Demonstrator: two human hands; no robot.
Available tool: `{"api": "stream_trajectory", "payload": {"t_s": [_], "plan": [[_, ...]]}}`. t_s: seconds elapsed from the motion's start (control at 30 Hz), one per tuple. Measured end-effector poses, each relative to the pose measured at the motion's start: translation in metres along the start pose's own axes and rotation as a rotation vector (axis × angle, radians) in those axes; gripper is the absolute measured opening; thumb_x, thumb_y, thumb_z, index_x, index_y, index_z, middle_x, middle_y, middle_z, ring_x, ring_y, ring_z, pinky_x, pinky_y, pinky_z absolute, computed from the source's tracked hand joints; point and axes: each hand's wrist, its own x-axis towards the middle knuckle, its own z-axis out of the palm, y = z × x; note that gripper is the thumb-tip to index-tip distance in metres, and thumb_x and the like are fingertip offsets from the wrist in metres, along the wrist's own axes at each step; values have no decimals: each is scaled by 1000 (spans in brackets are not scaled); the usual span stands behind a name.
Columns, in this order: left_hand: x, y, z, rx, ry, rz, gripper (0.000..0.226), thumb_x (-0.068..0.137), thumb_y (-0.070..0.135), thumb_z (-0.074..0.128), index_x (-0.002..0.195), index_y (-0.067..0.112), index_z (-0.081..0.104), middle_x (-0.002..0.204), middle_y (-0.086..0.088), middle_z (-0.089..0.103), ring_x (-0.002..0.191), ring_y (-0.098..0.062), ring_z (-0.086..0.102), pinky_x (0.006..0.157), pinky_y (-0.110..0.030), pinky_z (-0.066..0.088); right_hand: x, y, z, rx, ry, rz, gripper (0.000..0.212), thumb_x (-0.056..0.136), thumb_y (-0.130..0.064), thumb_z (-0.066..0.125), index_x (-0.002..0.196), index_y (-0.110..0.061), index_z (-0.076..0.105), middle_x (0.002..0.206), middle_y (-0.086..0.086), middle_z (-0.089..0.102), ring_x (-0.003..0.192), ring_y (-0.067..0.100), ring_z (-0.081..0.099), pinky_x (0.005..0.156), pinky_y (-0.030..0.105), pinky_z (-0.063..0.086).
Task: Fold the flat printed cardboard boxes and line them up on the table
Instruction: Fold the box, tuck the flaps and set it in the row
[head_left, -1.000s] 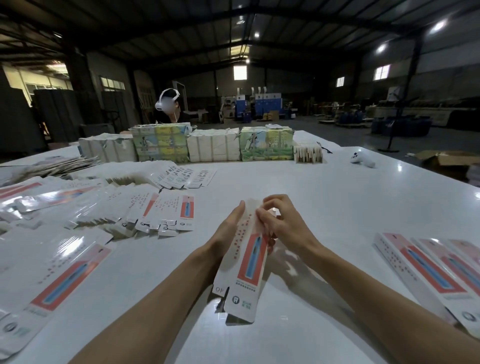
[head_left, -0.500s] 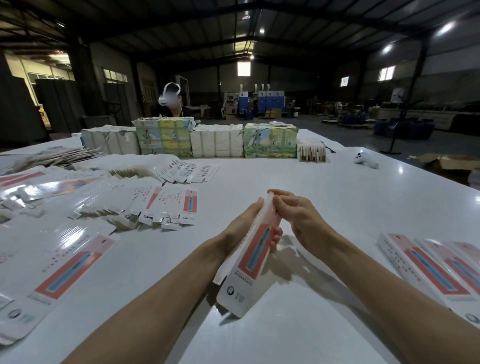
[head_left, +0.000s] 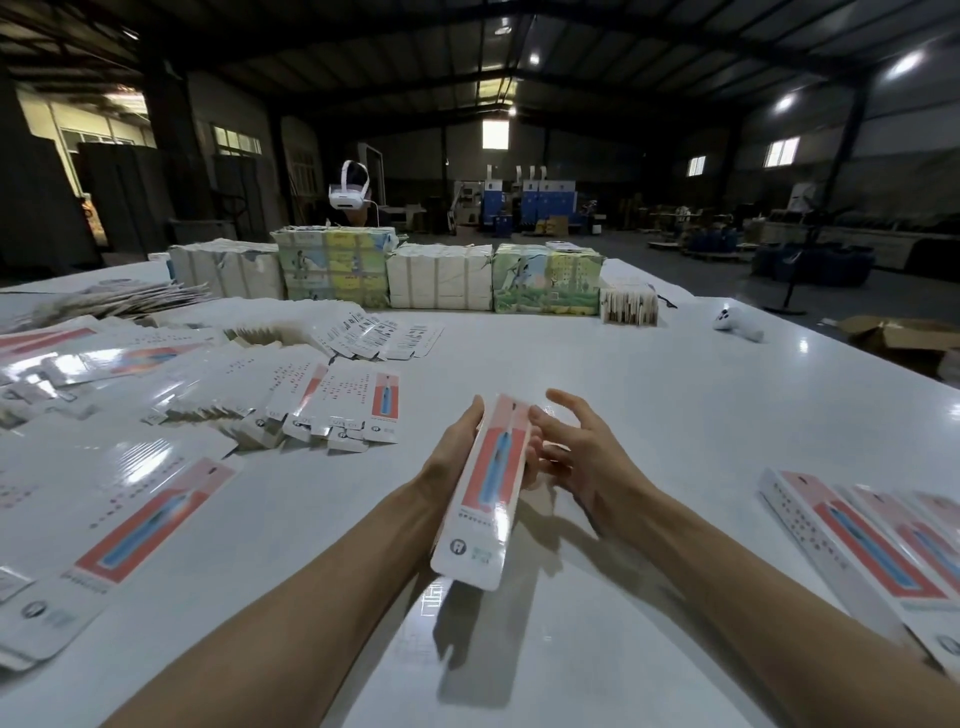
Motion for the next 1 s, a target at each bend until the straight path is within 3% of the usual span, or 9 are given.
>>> {"api": "stream_trajectory", "payload": {"t_s": [0.1,0.23,0.37,0.47,0.53,0.6,0.7,0.77,1.0], "plan": [[-3,-5,9,-21,-16,17,63,107,62,30,103,11,66,79,-8,74,60,-19,73,58,-27,61,-2,4,3,-65,51,-60,46,95,-52,70,134,-33,57,90,7,78,89,22,74,84,41,62],[-8,-11,25,33,60,50,66,103,70,30,127,22,68,114,-12,78,99,-35,78,77,-39,64,-2,1,1,-101,83,-170,42,96,-57,66,132,-42,52,91,6,79,88,24,77,76,35,61],[-7,-11,36,26,110,127,50,106,58,45,149,33,42,118,-19,74,99,-40,77,79,-49,65,0,-2,-8,-144,117,-206,35,95,-60,67,125,-52,50,95,4,80,92,27,77,80,35,60],[-5,-13,40,102,87,171,53,103,66,39,152,46,34,128,-18,69,105,-41,75,92,-59,61,1,-5,-13,-160,130,-200,41,92,-60,68,128,-49,50,94,3,80,89,25,78,74,31,63],[-6,-14,43,101,-2,113,68,96,76,36,150,36,43,131,-16,70,108,-42,74,93,-57,61,0,-6,-14,-164,131,-194,45,92,-59,68,131,-46,50,95,1,80,88,22,79,69,29,62],[-8,-13,44,149,-56,117,71,94,73,51,154,39,33,135,-12,66,106,-39,75,82,-48,64,-2,-5,-13,-165,115,-201,43,94,-56,69,131,-45,52,99,-1,80,90,22,79,69,30,63],[-8,-18,36,224,-48,179,102,84,41,87,149,66,13,139,-12,59,106,-35,76,82,-44,64,-4,-6,-11,-163,99,-214,37,97,-53,67,131,-43,59,105,-6,78,98,21,78,75,38,65],[-7,-19,35,216,-7,206,111,77,32,92,151,64,15,132,-17,63,99,-32,77,79,-41,63,-4,-8,-8,-177,65,-210,38,99,-49,64,136,-42,58,107,-9,78,101,20,77,78,37,65],[-7,-16,30,306,18,213,96,75,31,81,152,43,25,111,-18,68,80,-26,76,69,-32,60,-5,-9,0,-193,0,-155,30,98,-18,72,126,-22,65,109,14,75,98,30,77,83,50,65]]}}
